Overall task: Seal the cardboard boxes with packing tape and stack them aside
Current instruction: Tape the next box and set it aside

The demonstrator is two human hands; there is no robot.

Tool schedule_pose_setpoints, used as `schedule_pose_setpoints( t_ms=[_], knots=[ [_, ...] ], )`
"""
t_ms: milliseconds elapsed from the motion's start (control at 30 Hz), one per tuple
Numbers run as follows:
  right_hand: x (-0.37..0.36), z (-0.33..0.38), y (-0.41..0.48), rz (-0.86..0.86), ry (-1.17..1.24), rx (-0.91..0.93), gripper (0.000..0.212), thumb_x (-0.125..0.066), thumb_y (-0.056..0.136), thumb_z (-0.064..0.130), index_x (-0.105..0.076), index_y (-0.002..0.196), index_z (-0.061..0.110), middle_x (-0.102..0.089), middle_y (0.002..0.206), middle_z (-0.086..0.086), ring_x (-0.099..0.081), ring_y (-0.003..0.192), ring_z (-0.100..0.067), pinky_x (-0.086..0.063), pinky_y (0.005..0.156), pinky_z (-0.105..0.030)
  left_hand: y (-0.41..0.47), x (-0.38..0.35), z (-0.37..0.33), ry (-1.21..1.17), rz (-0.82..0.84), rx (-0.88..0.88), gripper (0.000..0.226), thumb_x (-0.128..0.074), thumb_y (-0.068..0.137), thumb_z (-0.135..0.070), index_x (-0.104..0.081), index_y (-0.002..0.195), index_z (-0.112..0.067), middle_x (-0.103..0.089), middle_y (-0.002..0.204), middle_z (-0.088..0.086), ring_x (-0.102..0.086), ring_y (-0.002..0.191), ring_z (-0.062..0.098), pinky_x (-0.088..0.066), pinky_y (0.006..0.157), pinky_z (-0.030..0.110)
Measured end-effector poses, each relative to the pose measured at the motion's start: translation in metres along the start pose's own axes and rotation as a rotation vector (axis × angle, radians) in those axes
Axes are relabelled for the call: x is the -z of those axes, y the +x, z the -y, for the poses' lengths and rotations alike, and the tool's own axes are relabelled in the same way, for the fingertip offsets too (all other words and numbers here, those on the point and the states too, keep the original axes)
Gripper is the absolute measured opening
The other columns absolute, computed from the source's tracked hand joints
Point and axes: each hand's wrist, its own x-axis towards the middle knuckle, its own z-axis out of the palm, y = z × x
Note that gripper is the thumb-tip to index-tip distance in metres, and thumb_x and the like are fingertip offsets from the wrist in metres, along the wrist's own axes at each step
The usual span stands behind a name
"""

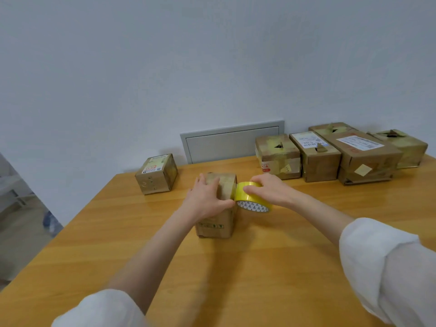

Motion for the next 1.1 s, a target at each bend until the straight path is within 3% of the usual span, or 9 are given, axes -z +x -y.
schedule_pose_setpoints(
  t_ms=[167,267,433,567,700,867,967,1033,1100],
  knots=[
    [0.001,0.002,-0.005,-0.004,-0.035,0.047,0.024,-0.052,0.095,0.041,-0.048,0.075,0.028,-0.046,0.074,0.014,-0.048,0.075,-0.013,-0.034,0.059,-0.026,0.004,-0.003,-0.014,0.03,0.03,0.164,0.09,-0.064,0.075,-0.059,-0.025,0.147,-0.021,-0.027,0.147,0.02,-0.037,0.13,0.037,-0.043,0.102,0.048],
    [0.01,0.003,-0.01,-0.018,-0.041,0.086,0.021,-0.054,0.093,0.044,-0.046,0.077,0.032,-0.042,0.073,0.018,-0.047,0.08,-0.013,-0.035,0.063,-0.028,0.008,0.002,-0.015,-0.142,-0.025,0.159,0.083,-0.072,0.071,-0.05,-0.038,0.14,-0.02,-0.044,0.128,0.014,-0.047,0.114,0.031,-0.048,0.094,0.043],
    [0.041,0.002,-0.023,-0.1,0.142,0.188,0.027,-0.064,0.088,0.038,-0.063,0.074,0.014,-0.054,0.068,0.002,-0.048,0.065,-0.013,-0.033,0.061,-0.029,0.007,0.003,-0.008,-0.528,-0.136,0.13,0.084,-0.08,0.067,-0.037,-0.044,0.141,-0.02,-0.057,0.12,0.005,-0.053,0.11,0.026,-0.05,0.09,0.043],
    [0.046,0.0,-0.027,-0.061,0.165,0.204,0.03,-0.066,0.087,0.035,-0.065,0.077,0.006,-0.052,0.068,-0.002,-0.045,0.064,-0.012,-0.031,0.061,-0.03,0.004,-0.004,-0.003,-0.662,-0.184,0.093,0.075,-0.079,0.069,-0.03,-0.05,0.138,-0.025,-0.056,0.1,-0.01,-0.054,0.086,0.005,-0.05,0.069,0.026],
    [0.043,0.003,-0.025,-0.059,0.191,0.221,0.037,-0.065,0.087,0.039,-0.063,0.074,0.004,-0.049,0.066,-0.002,-0.042,0.06,-0.011,-0.031,0.06,-0.03,0.001,-0.007,0.004,-0.729,-0.164,0.102,0.078,-0.078,0.071,-0.031,-0.045,0.141,-0.027,-0.055,0.112,-0.002,-0.053,0.086,0.003,-0.047,0.063,0.024],
    [0.038,0.006,-0.019,-0.086,0.104,0.251,0.034,-0.061,0.088,0.045,-0.051,0.06,0.029,-0.046,0.057,0.012,-0.04,0.053,-0.006,-0.032,0.057,-0.027,-0.003,-0.006,0.015,-0.804,-0.129,0.101,0.078,-0.076,0.074,-0.029,-0.041,0.144,-0.026,-0.054,0.117,-0.001,-0.055,0.09,0.007,-0.047,0.063,0.023],
    [0.034,-0.007,-0.022,-0.074,-0.109,0.203,0.037,-0.056,0.088,0.056,-0.049,0.064,0.029,-0.054,0.066,0.008,-0.047,0.059,-0.009,-0.036,0.059,-0.03,-0.005,-0.006,0.026,-0.901,-0.118,0.133,0.076,-0.075,0.075,-0.027,-0.042,0.144,-0.029,-0.054,0.127,0.002,-0.058,0.098,0.014,-0.051,0.069,0.027],
    [0.03,-0.014,-0.025,-0.024,-0.03,0.167,0.033,-0.055,0.088,0.057,-0.054,0.068,0.029,-0.057,0.071,0.008,-0.051,0.063,-0.007,-0.039,0.062,-0.027,-0.005,-0.006,0.03,-0.921,-0.097,0.117,0.075,-0.074,0.077,-0.026,-0.041,0.144,-0.03,-0.054,0.128,0.0,-0.059,0.099,0.015,-0.052,0.068,0.026],
    [0.026,-0.017,-0.027,0.024,0.093,0.143,0.037,-0.058,0.088,0.052,-0.063,0.076,0.018,-0.061,0.075,0.002,-0.056,0.067,-0.01,-0.041,0.063,-0.025,-0.006,-0.005,0.033,-0.954,-0.082,0.121,0.073,-0.073,0.079,-0.026,-0.041,0.144,-0.03,-0.056,0.124,-0.002,-0.061,0.096,0.012,-0.051,0.061,0.02]
  ],
)
